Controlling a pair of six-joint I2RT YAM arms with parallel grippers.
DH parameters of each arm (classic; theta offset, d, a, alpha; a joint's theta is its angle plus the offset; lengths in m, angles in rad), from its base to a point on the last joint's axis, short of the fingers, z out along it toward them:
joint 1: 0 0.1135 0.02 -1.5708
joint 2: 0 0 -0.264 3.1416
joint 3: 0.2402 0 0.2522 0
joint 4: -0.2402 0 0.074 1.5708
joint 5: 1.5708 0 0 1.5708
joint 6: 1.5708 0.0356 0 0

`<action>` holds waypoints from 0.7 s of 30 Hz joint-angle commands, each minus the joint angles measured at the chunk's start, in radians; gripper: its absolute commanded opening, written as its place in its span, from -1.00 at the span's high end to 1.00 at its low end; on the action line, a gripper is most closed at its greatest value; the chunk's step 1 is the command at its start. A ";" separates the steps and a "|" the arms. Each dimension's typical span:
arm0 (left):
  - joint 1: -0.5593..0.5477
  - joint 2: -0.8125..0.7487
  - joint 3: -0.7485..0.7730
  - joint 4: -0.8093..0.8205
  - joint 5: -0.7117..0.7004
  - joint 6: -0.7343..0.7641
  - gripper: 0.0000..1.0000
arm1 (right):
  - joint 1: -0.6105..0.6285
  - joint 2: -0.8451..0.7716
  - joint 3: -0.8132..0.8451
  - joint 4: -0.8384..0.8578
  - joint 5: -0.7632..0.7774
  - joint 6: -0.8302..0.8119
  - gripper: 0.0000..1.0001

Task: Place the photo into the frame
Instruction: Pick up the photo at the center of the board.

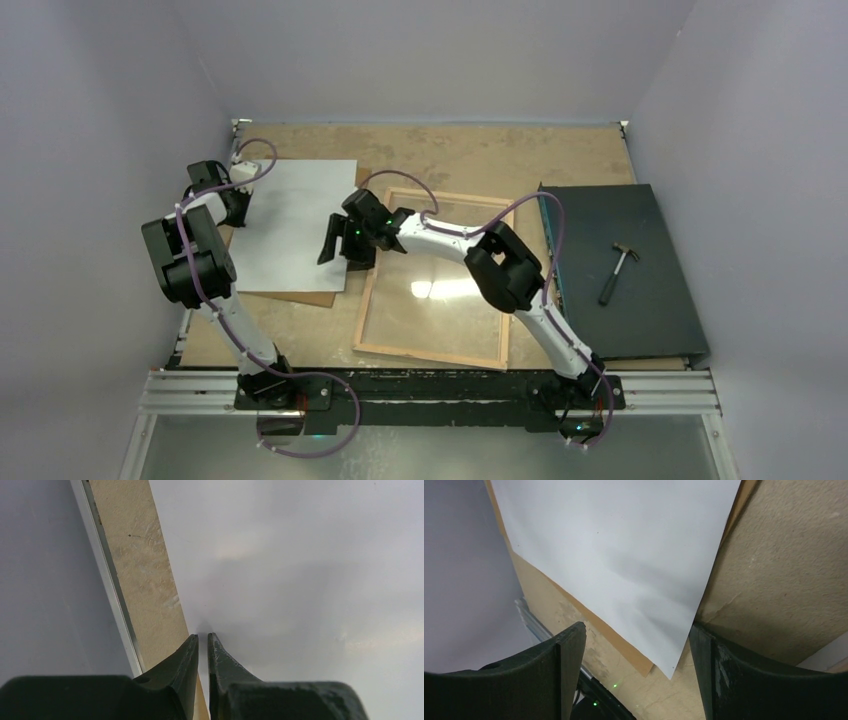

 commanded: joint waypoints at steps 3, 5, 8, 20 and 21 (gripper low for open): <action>-0.019 0.048 -0.059 -0.131 0.062 0.002 0.79 | 0.004 -0.107 -0.171 0.187 -0.099 0.115 -0.54; -0.019 0.047 -0.058 -0.133 0.060 0.005 0.80 | 0.004 -0.128 -0.206 0.225 -0.103 0.127 -0.52; -0.020 0.044 -0.057 -0.134 0.059 0.004 0.80 | 0.004 -0.149 -0.241 0.273 -0.118 0.135 -0.50; -0.020 0.045 -0.063 -0.141 0.056 0.013 0.84 | 0.004 -0.201 -0.273 0.398 -0.138 0.167 -0.38; -0.020 0.046 -0.062 -0.139 0.055 0.013 0.84 | 0.003 -0.201 -0.272 0.405 -0.136 0.166 -0.38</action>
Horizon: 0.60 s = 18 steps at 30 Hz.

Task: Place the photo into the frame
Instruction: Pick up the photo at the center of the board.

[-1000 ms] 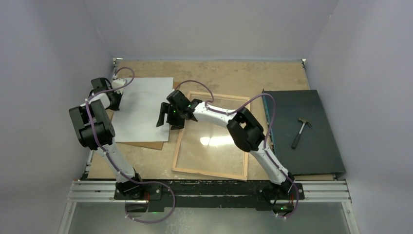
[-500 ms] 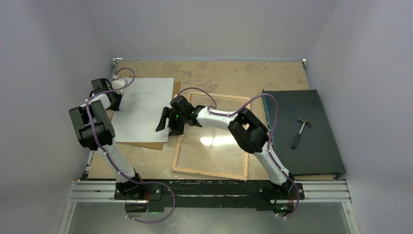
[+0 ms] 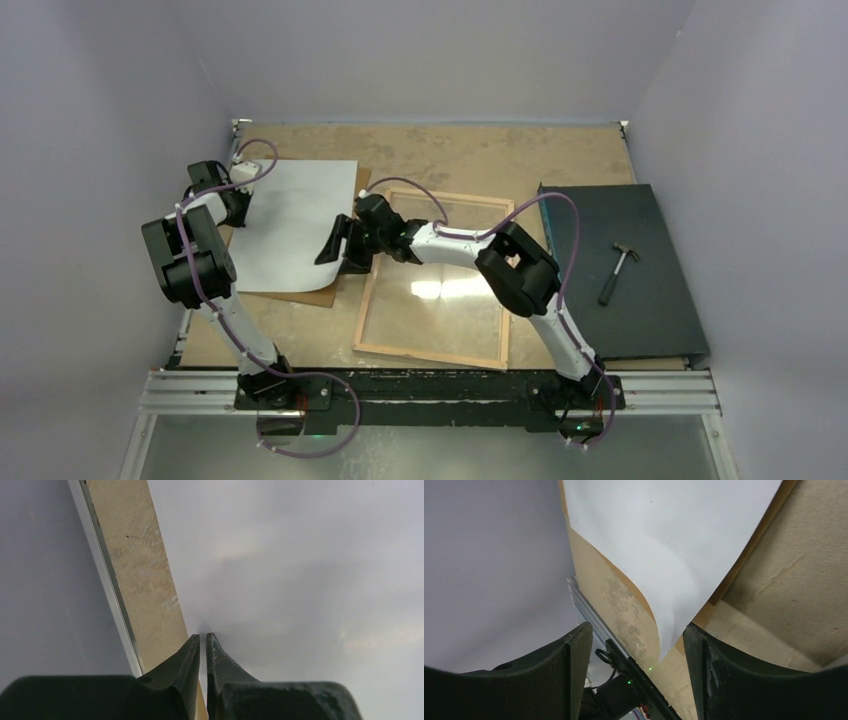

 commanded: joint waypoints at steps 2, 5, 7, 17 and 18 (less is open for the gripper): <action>-0.020 0.048 -0.058 -0.146 0.052 0.003 0.84 | 0.004 -0.055 0.022 0.065 -0.015 0.016 -0.38; -0.019 0.047 -0.058 -0.148 0.053 0.003 0.85 | 0.003 -0.030 0.026 0.047 -0.033 0.024 -0.38; -0.019 0.047 -0.057 -0.151 0.054 0.004 0.85 | 0.004 -0.016 0.021 0.045 -0.035 0.038 -0.38; -0.019 0.042 -0.039 -0.166 0.063 -0.001 0.87 | 0.004 0.012 0.016 -0.005 0.003 0.077 -0.19; -0.019 0.043 -0.038 -0.168 0.064 -0.002 0.88 | 0.005 0.010 0.010 -0.008 0.008 0.081 -0.16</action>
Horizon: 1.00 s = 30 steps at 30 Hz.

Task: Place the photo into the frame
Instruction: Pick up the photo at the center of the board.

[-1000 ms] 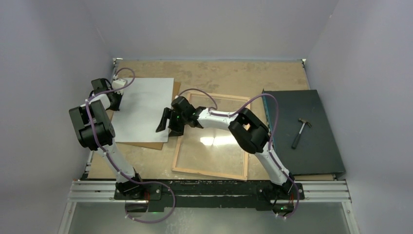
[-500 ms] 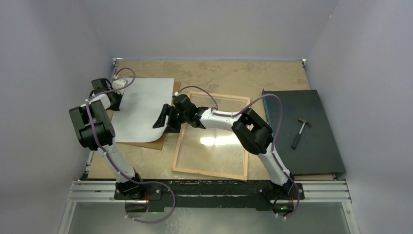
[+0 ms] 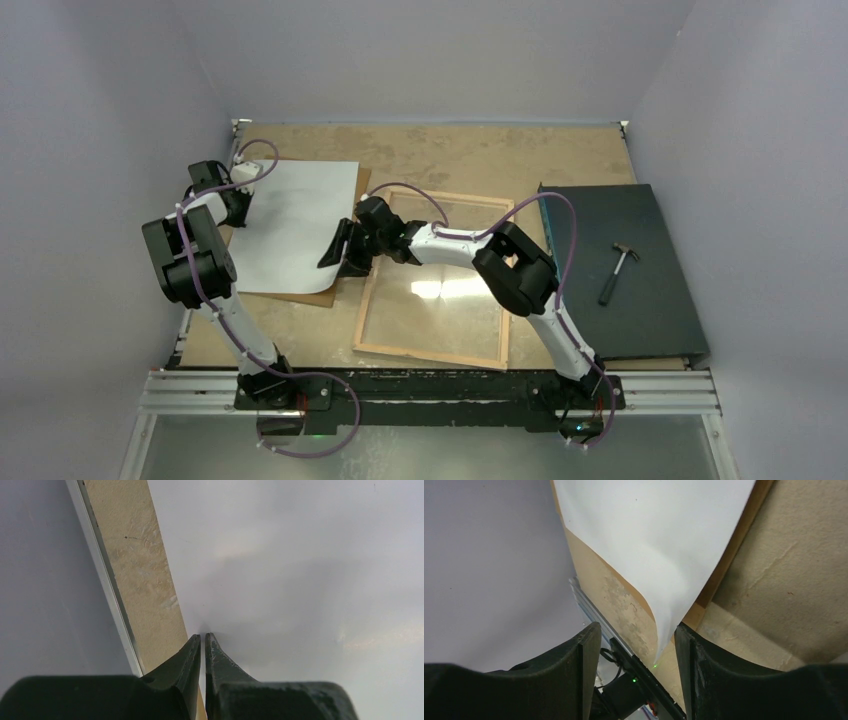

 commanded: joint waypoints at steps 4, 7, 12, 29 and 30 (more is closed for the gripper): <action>-0.016 0.044 -0.031 -0.169 0.070 -0.015 0.88 | 0.008 -0.003 -0.011 -0.038 0.044 0.047 -0.14; -0.016 0.046 -0.027 -0.172 0.073 -0.018 0.88 | 0.010 -0.015 -0.024 -0.054 0.068 0.052 -0.13; -0.018 0.044 -0.020 -0.180 0.079 -0.024 0.90 | 0.015 -0.028 -0.051 -0.069 0.120 0.074 -0.12; -0.018 0.053 -0.022 -0.186 0.080 -0.017 0.92 | 0.041 -0.077 -0.128 0.112 0.172 0.178 0.10; -0.019 0.053 -0.021 -0.187 0.080 -0.017 0.92 | 0.041 -0.084 -0.130 0.113 0.175 0.181 0.13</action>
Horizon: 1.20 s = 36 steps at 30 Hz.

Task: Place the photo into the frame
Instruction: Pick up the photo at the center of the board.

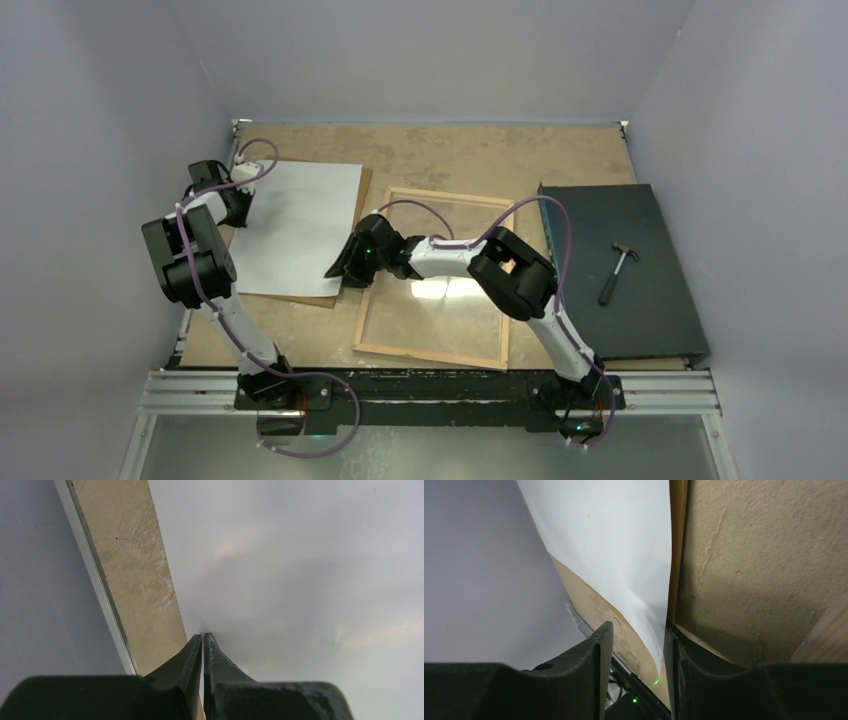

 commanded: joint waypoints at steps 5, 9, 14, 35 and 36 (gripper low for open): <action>-0.018 0.052 -0.033 -0.157 0.062 -0.016 0.93 | 0.003 -0.064 -0.028 0.073 0.030 0.046 0.27; -0.019 0.049 -0.034 -0.164 0.066 -0.016 0.94 | 0.003 -0.029 -0.008 0.080 0.017 0.052 0.55; -0.017 0.046 0.000 -0.211 0.097 -0.027 0.89 | 0.002 -0.024 0.019 0.072 0.007 0.042 1.00; 0.032 -0.076 0.277 -0.494 0.230 -0.108 0.47 | -0.095 -0.876 -0.618 -0.223 0.199 -0.135 1.00; 0.022 -0.084 0.264 -0.496 0.232 -0.104 0.46 | -0.100 -0.927 -0.654 -0.249 0.210 -0.127 1.00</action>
